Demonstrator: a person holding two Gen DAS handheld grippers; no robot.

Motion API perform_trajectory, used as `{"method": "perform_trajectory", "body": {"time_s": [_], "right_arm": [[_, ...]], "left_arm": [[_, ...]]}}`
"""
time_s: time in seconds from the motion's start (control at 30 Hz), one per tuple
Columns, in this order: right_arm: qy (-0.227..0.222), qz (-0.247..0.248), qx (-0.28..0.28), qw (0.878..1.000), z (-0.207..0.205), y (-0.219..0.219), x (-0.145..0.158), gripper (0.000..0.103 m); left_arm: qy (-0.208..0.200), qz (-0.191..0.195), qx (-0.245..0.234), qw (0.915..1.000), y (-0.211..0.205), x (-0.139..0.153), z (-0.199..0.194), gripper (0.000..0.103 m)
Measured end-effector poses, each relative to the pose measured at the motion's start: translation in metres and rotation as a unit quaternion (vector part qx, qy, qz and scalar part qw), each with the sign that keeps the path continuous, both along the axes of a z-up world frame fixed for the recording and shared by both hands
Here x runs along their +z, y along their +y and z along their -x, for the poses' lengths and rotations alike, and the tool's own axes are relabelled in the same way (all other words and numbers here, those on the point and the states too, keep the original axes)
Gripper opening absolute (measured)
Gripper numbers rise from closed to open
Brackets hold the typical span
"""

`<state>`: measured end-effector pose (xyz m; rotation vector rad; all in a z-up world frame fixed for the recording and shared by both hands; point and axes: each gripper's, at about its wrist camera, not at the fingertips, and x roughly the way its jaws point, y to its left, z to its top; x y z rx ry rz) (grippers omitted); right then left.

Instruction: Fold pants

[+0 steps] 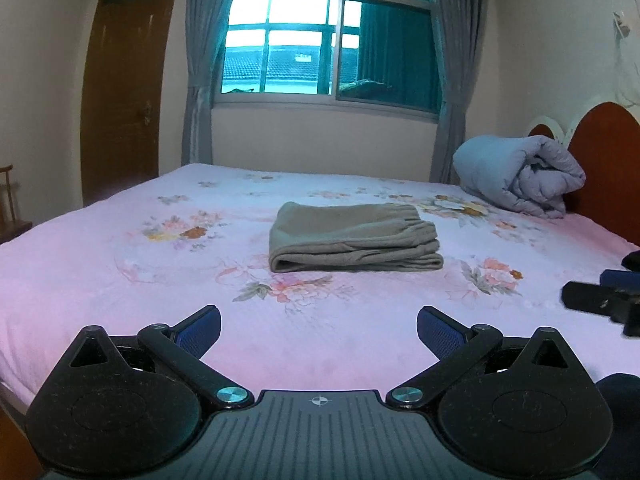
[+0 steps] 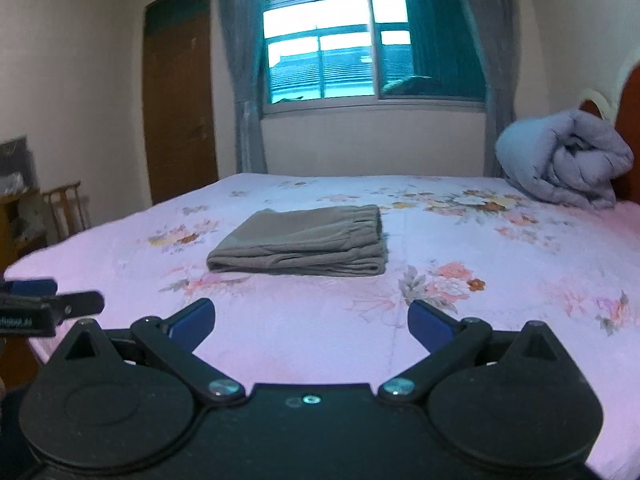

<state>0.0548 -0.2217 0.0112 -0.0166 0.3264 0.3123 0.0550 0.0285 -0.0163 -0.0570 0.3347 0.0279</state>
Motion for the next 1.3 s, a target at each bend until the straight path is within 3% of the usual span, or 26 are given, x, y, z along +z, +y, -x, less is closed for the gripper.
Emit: {"method": "perform_trajectory", "body": {"time_s": [0.37, 1.3], "right_arm": [[0.002, 0.005, 0.002, 1.000, 0.0026, 0.0023, -0.0002, 0.097], [0.004, 0.005, 0.002, 1.000, 0.0036, -0.0004, 0.0009, 0.097]], "left_arm": [[-0.005, -0.015, -0.010, 0.9998, -0.0091, 0.0017, 0.0017, 0.103], [-0.006, -0.011, -0.013, 0.9998, -0.0100, -0.0003, 0.0000, 0.103]]}}
